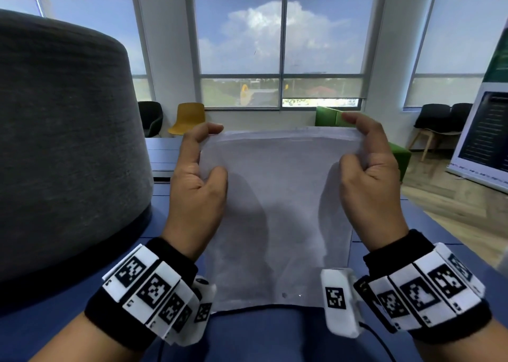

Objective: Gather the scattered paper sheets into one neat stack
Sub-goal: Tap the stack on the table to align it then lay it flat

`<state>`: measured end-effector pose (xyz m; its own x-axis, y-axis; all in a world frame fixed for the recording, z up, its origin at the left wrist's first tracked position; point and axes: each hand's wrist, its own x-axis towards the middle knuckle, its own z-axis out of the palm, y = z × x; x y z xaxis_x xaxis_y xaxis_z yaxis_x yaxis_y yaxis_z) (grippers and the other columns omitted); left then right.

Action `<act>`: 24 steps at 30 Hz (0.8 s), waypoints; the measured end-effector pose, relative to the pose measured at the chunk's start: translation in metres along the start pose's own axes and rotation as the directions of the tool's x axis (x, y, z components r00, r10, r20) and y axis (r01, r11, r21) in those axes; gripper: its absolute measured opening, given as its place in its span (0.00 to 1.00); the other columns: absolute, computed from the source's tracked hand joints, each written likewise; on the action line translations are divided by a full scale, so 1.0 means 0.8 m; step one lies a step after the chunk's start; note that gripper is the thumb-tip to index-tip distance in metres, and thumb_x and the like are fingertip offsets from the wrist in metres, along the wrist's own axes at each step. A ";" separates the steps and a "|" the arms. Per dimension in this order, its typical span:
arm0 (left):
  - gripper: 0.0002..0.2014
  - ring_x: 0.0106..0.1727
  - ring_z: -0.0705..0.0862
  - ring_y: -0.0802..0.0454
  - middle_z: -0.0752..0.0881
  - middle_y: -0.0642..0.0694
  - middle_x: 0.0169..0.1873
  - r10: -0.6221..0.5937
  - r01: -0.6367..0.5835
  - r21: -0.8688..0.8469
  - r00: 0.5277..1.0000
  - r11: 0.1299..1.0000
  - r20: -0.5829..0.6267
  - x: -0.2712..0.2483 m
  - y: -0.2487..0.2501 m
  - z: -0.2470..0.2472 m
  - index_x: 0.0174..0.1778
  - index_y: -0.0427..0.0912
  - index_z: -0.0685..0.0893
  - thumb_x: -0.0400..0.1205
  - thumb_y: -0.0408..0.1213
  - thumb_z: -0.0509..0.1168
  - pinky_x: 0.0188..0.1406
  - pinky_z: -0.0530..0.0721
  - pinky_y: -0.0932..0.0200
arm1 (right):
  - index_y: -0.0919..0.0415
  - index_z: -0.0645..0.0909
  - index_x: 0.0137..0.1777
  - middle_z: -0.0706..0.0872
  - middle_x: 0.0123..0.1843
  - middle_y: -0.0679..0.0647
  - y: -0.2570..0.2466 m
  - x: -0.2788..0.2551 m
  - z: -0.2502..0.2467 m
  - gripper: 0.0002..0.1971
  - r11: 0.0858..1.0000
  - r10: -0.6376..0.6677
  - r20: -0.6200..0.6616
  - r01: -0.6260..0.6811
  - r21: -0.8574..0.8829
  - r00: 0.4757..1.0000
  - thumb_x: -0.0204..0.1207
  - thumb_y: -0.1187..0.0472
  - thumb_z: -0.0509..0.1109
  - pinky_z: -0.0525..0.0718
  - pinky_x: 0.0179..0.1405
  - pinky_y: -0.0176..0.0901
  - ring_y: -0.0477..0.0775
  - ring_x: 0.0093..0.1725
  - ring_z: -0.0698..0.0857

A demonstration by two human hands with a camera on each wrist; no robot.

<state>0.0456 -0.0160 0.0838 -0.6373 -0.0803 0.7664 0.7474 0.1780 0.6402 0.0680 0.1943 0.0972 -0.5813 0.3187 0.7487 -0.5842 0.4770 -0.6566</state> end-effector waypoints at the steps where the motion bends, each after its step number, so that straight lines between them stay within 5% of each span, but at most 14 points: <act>1: 0.26 0.46 0.81 0.69 0.80 0.73 0.48 0.007 -0.007 0.012 1.000 1.000 0.007 -0.001 0.000 0.000 0.64 0.51 0.76 0.77 0.18 0.59 0.40 0.83 0.71 | 0.43 0.77 0.67 0.82 0.53 0.63 0.001 -0.001 -0.001 0.28 0.999 0.008 0.001 -0.008 -0.043 1.000 0.73 0.72 0.58 0.76 0.32 0.29 0.45 0.32 0.74; 5: 0.27 0.48 0.82 0.71 0.79 0.68 0.50 0.012 -0.013 0.052 1.000 0.999 0.023 -0.008 0.002 0.002 0.66 0.53 0.75 0.75 0.21 0.64 0.41 0.82 0.74 | 0.38 0.76 0.69 0.77 0.56 0.55 -0.001 -0.007 0.000 0.29 0.977 0.009 -0.011 -0.011 -0.215 1.000 0.73 0.67 0.64 0.70 0.38 0.11 0.29 0.37 0.76; 9: 0.31 0.43 0.82 0.68 0.80 0.78 0.45 -0.011 0.010 0.065 1.000 0.998 0.022 -0.007 0.001 0.002 0.66 0.62 0.73 0.76 0.21 0.64 0.42 0.88 0.62 | 0.35 0.76 0.69 0.73 0.53 0.54 -0.004 -0.009 0.001 0.27 0.955 -0.004 0.022 0.010 -0.296 1.000 0.74 0.64 0.64 0.67 0.40 0.08 0.25 0.39 0.73; 13: 0.32 0.51 0.81 0.74 0.76 0.79 0.51 -0.038 0.034 0.071 0.998 0.997 0.051 -0.011 0.003 0.004 0.72 0.59 0.70 0.78 0.22 0.64 0.48 0.86 0.67 | 0.38 0.75 0.71 0.75 0.53 0.51 -0.001 -0.007 -0.001 0.28 0.970 0.009 0.020 -0.003 -0.244 1.000 0.75 0.66 0.63 0.67 0.39 0.08 0.20 0.39 0.73; 16: 0.40 0.48 0.81 0.77 0.73 0.68 0.57 -0.094 0.093 -0.039 0.996 0.995 -0.001 -0.023 0.002 0.009 0.75 0.61 0.56 0.78 0.17 0.61 0.45 0.83 0.76 | 0.35 0.58 0.80 0.77 0.48 0.37 0.009 -0.017 -0.001 0.38 0.993 0.118 0.010 -0.118 -0.010 0.993 0.76 0.68 0.63 0.76 0.43 0.23 0.33 0.32 0.76; 18: 0.37 0.48 0.82 0.73 0.76 0.59 0.57 -0.183 0.182 -0.084 0.983 0.980 -0.007 -0.031 -0.011 0.010 0.75 0.57 0.56 0.79 0.19 0.61 0.44 0.83 0.75 | 0.35 0.54 0.81 0.83 0.53 0.40 0.022 -0.027 0.000 0.39 0.970 0.202 0.027 -0.204 0.134 0.979 0.77 0.69 0.63 0.82 0.48 0.37 0.40 0.39 0.82; 20: 0.30 0.46 0.83 0.67 0.81 0.56 0.53 -0.276 0.274 -0.095 0.961 0.957 -0.016 -0.041 -0.028 0.008 0.72 0.51 0.64 0.77 0.27 0.65 0.40 0.84 0.70 | 0.42 0.63 0.77 0.84 0.58 0.44 0.038 -0.036 0.000 0.32 0.940 0.286 0.068 -0.294 0.172 0.956 0.76 0.67 0.64 0.85 0.56 0.48 0.44 0.51 0.85; 22: 0.22 0.43 0.83 0.60 0.84 0.52 0.46 -0.348 0.346 -0.083 0.938 0.934 0.001 -0.054 -0.043 0.007 0.62 0.50 0.73 0.71 0.34 0.65 0.37 0.82 0.65 | 0.48 0.74 0.64 0.86 0.53 0.47 0.053 -0.045 -0.001 0.20 0.910 0.371 0.106 -0.384 0.156 0.923 0.71 0.61 0.66 0.85 0.56 0.59 0.52 0.53 0.86; 24: 0.14 0.40 0.83 0.56 0.84 0.48 0.41 -0.392 0.391 -0.070 0.920 0.918 0.003 -0.068 -0.056 0.007 0.51 0.50 0.75 0.73 0.31 0.67 0.33 0.81 0.68 | 0.50 0.79 0.53 0.88 0.49 0.49 0.067 -0.058 -0.003 0.12 0.881 0.428 0.138 -0.446 0.156 0.893 0.69 0.60 0.67 0.84 0.54 0.62 0.59 0.52 0.87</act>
<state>0.0456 -0.0141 0.0134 -0.8797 -0.1402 0.4543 0.4499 0.0633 0.8908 0.0650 0.2071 0.0278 -0.8473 0.3760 0.3750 -0.3435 0.1505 -0.9270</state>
